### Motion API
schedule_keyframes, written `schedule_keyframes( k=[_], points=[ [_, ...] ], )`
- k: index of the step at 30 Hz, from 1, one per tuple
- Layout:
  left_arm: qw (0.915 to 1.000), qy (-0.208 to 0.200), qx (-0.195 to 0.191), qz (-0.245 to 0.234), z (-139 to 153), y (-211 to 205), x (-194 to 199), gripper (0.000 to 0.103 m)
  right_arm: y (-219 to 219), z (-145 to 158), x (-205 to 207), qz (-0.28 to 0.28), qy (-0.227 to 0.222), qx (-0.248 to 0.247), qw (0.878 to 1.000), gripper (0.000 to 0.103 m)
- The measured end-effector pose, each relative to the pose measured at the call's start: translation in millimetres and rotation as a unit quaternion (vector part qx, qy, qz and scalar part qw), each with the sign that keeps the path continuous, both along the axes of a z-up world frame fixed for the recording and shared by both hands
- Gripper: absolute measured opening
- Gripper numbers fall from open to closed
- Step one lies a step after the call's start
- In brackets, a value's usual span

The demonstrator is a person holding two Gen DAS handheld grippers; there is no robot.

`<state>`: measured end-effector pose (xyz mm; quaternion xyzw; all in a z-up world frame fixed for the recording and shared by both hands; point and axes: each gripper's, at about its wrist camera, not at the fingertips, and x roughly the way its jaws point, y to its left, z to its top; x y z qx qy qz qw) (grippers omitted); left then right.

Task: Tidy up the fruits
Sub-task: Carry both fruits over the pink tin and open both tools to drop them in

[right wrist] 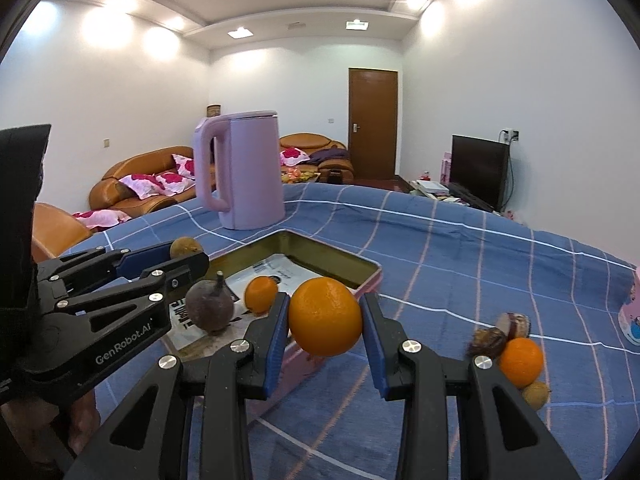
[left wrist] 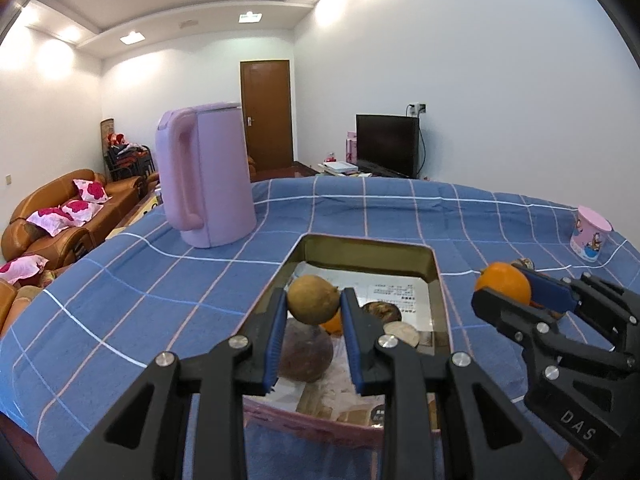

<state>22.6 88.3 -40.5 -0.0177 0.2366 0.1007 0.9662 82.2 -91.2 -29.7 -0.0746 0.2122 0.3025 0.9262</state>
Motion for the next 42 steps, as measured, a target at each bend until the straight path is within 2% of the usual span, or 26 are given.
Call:
schedule_keyframes(
  k=[18,31,34,39,42],
  points=[
    [0.9999,0.015,-0.006,0.001,-7,12,-4,0.029,33,-9,2,0.039,0.023,-0.031,0.998,0.038],
    [0.9983,0.054,-0.021,-0.011,-15,15,7,0.032,43,-16,6,0.064,0.052,-0.055,0.995,0.038],
    [0.9981,0.057,-0.022,-0.005,-15,15,7,0.039,44,-18,9,0.065,0.06,-0.057,0.994,0.04],
    [0.9981,0.054,-0.027,0.014,-15,21,4,0.068,37,-18,12,0.056,0.068,-0.04,0.995,0.047],
    [0.9983,0.047,-0.033,0.011,-11,21,0,0.075,31,-14,9,0.045,0.057,-0.033,0.997,0.05]
  ],
)
